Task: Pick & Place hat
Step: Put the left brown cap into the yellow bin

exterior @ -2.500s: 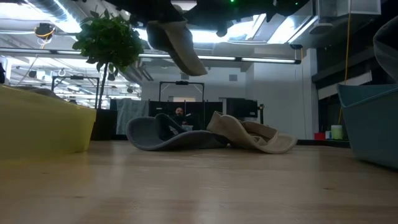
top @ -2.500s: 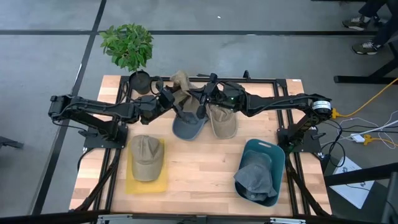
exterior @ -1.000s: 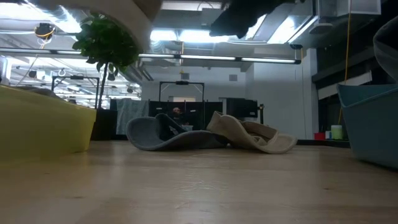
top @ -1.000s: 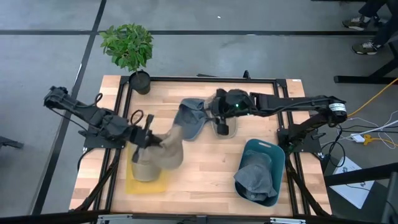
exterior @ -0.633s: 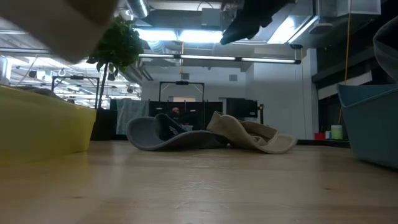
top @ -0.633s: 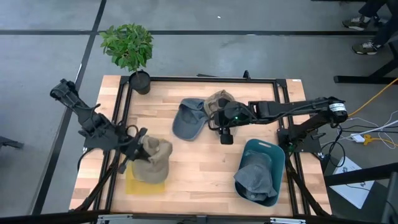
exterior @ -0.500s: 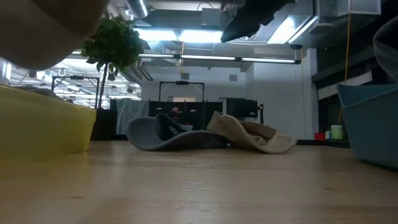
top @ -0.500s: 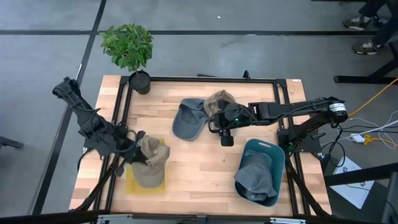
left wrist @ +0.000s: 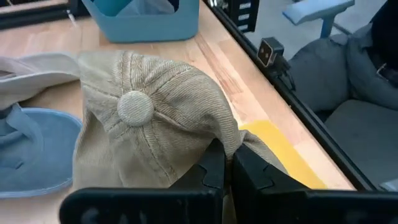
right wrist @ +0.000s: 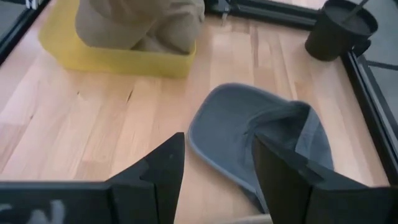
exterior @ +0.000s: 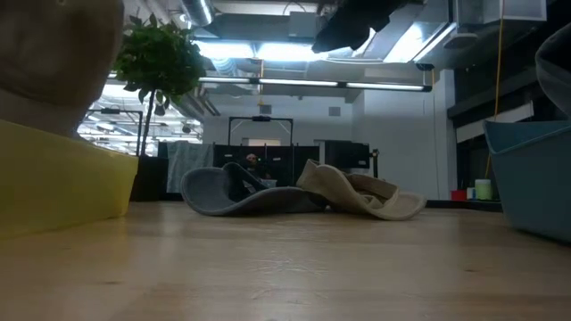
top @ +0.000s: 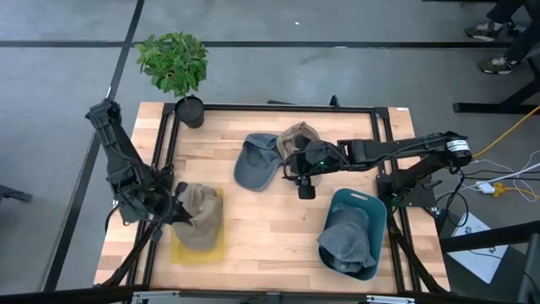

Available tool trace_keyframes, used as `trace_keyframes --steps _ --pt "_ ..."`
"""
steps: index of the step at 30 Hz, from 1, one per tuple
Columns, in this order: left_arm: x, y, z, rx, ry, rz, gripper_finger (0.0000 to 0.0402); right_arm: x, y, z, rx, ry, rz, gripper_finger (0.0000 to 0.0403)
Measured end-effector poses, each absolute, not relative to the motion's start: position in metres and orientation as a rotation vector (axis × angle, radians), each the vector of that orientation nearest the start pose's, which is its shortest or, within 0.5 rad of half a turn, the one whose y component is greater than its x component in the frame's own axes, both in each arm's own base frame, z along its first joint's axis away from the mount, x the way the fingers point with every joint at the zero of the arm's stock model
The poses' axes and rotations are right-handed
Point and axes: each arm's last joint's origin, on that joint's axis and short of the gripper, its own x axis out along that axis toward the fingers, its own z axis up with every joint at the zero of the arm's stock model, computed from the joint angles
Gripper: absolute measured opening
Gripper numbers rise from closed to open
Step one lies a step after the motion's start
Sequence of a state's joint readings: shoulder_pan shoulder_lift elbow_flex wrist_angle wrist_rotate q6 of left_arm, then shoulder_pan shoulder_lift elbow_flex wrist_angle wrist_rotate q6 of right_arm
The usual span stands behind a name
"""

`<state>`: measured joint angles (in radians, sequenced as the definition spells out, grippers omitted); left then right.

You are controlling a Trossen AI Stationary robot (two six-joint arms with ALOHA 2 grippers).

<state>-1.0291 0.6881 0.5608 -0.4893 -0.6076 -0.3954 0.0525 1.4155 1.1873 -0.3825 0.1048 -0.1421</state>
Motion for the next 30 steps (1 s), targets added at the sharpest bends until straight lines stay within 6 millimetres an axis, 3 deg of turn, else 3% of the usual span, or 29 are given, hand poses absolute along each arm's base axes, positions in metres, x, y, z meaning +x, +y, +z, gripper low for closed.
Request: trace_keyframes --steps 9,16,23,30 --pt "0.074 -0.093 0.222 0.043 0.418 -0.326 0.0005 0.312 0.013 0.314 -0.181 0.586 -0.010 0.0186" --pt "0.074 -0.092 0.211 0.032 0.271 -0.362 0.0005 0.312 0.012 0.314 -0.183 0.586 -0.012 0.0186" --pt "0.072 -0.090 0.195 -0.017 0.360 -0.352 0.0008 0.312 0.012 0.314 -0.190 0.586 -0.010 0.0186" --pt "0.072 -0.087 0.194 -0.021 0.348 -0.265 0.0017 0.313 0.012 0.316 -0.196 0.560 -0.011 0.0186"
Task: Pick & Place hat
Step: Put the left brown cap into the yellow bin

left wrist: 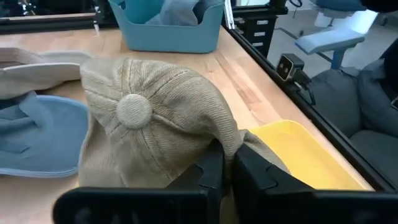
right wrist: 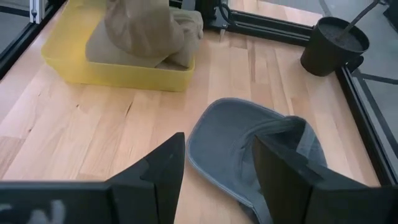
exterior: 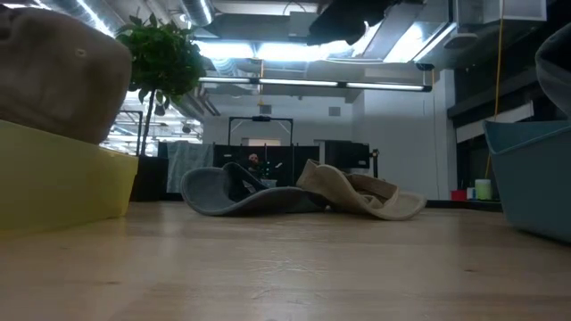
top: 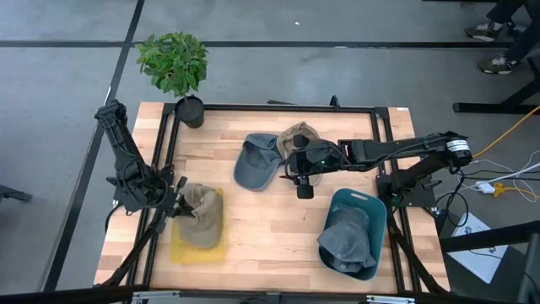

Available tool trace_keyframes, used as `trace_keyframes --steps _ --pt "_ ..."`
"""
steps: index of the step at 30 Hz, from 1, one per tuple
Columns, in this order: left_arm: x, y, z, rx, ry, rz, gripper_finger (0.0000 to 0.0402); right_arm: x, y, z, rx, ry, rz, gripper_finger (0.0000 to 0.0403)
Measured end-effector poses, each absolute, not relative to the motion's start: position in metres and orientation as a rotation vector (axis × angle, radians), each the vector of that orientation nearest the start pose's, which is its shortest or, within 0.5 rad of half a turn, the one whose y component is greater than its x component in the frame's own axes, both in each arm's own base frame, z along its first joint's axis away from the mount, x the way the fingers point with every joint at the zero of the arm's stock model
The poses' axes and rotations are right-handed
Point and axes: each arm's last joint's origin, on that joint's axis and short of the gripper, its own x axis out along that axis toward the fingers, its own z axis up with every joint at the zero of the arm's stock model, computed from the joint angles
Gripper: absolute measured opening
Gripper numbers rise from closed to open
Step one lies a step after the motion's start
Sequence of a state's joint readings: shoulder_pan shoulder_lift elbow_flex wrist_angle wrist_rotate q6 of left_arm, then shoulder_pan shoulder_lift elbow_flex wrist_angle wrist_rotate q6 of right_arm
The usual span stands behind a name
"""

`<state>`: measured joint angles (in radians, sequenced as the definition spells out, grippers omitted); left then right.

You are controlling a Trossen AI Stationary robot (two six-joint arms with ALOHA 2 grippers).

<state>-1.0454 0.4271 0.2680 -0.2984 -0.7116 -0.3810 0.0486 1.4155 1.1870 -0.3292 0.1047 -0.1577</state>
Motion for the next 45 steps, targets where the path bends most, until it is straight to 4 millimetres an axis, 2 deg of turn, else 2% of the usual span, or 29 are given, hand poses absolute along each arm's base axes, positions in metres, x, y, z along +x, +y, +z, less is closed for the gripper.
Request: trace_keyframes --steps 13,20,30,33,40,45 --pt "0.067 -0.079 0.186 -0.112 0.432 -0.221 0.0106 0.316 0.012 0.321 -0.193 0.507 -0.015 0.0186" --pt "0.065 -0.075 0.192 -0.023 0.417 -0.234 0.0147 0.317 0.012 0.323 -0.200 0.484 -0.017 0.0186" --pt "0.056 -0.060 0.240 -0.063 0.485 -0.228 0.0148 0.317 0.002 0.322 -0.191 0.489 -0.047 0.0186" --pt "0.054 -0.057 0.253 -0.073 0.454 -0.237 0.0147 0.317 0.000 0.322 -0.189 0.490 -0.054 0.0186" --pt "0.061 -0.068 0.263 -0.086 0.383 -0.254 0.0147 0.317 0.000 0.322 -0.189 0.493 -0.054 0.0186" --pt "0.077 -0.082 0.264 -0.011 0.366 -0.221 0.0147 0.317 0.000 0.323 -0.188 0.486 -0.055 0.0186"
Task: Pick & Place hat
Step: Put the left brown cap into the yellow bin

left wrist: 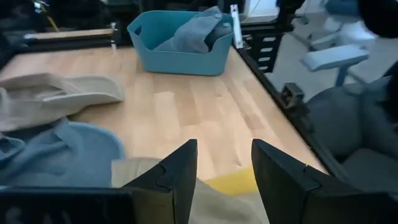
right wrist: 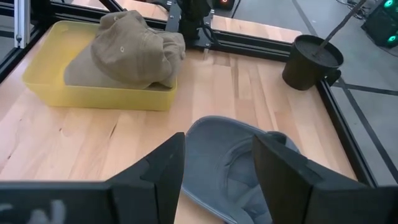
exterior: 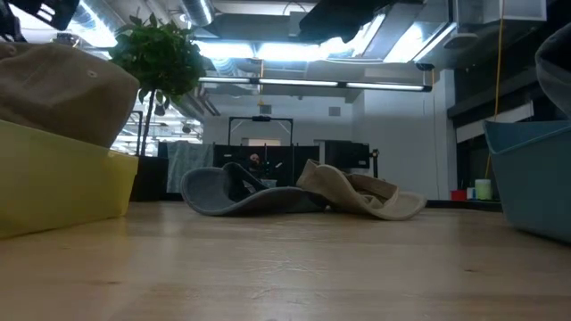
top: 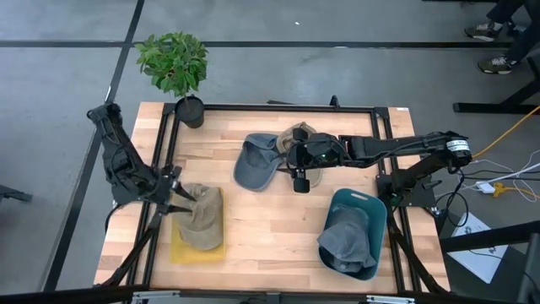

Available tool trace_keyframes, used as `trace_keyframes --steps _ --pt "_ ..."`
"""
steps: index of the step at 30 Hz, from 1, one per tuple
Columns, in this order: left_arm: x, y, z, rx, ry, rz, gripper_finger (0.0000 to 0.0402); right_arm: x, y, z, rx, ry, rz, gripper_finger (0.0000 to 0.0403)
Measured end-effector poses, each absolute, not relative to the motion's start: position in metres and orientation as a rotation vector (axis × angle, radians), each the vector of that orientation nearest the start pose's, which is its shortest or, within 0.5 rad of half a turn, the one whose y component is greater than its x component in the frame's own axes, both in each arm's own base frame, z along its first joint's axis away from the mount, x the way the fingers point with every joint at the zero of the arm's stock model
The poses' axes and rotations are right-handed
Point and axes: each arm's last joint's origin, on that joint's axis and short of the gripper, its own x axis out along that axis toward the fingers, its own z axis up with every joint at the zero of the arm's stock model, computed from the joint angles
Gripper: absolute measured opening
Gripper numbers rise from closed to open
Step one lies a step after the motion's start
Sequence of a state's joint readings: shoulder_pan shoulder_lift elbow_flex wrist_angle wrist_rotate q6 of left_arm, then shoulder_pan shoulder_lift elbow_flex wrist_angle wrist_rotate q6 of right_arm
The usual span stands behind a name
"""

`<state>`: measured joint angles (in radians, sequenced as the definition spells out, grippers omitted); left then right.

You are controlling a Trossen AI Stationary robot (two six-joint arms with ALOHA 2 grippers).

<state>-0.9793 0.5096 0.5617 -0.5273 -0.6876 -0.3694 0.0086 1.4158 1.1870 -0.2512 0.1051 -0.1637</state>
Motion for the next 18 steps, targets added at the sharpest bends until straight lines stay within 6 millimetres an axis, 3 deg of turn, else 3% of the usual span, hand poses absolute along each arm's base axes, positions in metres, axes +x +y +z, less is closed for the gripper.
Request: trace_keyframes --steps 5,12,18 --pt "0.099 -0.084 0.257 -0.031 0.417 -0.104 0.0138 0.317 0.000 0.323 -0.161 0.485 -0.062 0.0186" --pt "0.129 -0.083 0.248 -0.124 0.544 -0.180 0.0100 0.317 0.000 0.323 -0.163 0.485 -0.061 0.0186" --pt "0.140 -0.077 0.233 -0.228 0.716 -0.158 0.0068 0.317 0.000 0.322 -0.164 0.491 -0.061 0.0186"
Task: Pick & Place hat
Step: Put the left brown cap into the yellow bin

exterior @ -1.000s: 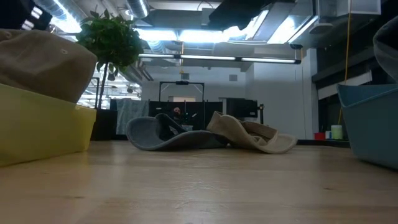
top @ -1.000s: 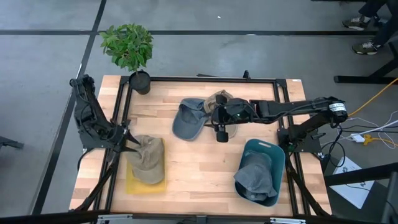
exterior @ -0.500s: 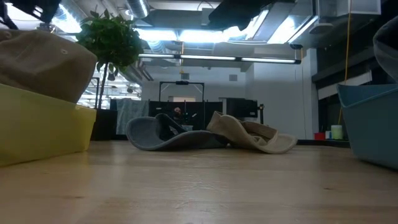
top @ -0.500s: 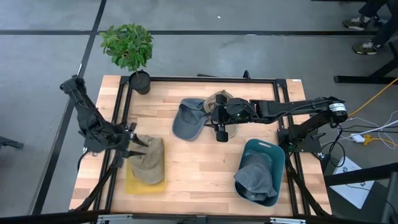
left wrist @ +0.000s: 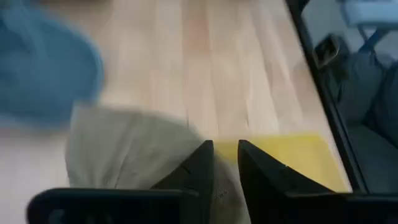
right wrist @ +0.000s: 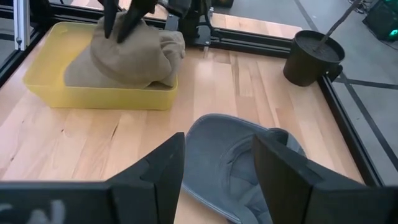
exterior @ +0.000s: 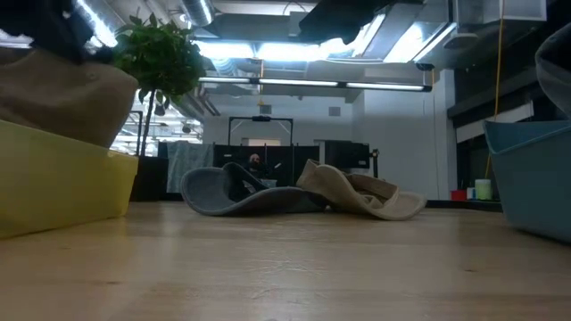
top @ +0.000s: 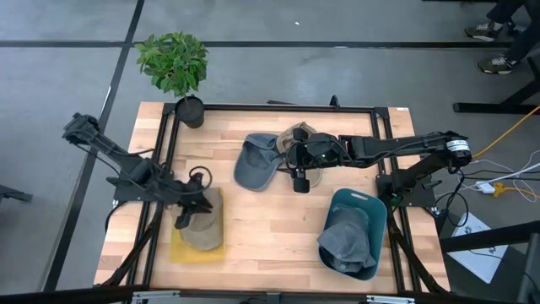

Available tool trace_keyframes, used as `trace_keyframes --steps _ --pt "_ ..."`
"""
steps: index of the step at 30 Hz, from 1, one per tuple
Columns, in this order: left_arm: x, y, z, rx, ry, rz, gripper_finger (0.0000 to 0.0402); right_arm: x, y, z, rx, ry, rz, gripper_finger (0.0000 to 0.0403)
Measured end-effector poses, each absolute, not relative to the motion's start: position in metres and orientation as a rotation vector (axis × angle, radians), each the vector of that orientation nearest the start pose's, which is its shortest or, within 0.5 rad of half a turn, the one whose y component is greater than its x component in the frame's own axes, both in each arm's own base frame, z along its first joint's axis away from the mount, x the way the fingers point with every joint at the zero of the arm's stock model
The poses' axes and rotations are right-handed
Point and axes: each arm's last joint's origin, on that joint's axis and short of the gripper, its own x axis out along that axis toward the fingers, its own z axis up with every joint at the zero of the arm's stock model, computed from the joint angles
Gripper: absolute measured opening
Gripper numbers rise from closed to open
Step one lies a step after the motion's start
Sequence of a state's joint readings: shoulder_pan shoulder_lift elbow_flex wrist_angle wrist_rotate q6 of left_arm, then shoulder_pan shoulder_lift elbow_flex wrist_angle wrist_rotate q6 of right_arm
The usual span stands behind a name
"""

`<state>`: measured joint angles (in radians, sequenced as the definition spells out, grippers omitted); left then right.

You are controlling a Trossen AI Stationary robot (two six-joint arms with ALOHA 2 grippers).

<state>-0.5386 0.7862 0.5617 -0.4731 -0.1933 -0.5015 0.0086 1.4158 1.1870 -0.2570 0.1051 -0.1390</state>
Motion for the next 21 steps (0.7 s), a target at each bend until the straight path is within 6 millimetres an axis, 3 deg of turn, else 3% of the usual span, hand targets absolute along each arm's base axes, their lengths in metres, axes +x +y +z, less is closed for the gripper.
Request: trace_keyframes --steps 6,9,17,21 --pt "0.129 -0.071 0.216 -0.420 1.000 -0.103 0.0042 0.317 0.000 0.321 -0.164 0.503 -0.060 0.0186" --pt "0.124 -0.069 0.213 -0.439 1.057 -0.046 0.0029 0.316 0.000 0.320 -0.169 0.514 -0.058 0.0186" --pt "0.130 -0.068 0.217 -0.318 0.940 -0.038 0.0009 0.319 0.000 0.315 -0.193 0.534 -0.050 0.0186" --pt "0.137 -0.071 0.230 -0.289 0.842 -0.112 0.0008 0.325 0.000 0.307 -0.222 0.561 -0.040 0.0186"
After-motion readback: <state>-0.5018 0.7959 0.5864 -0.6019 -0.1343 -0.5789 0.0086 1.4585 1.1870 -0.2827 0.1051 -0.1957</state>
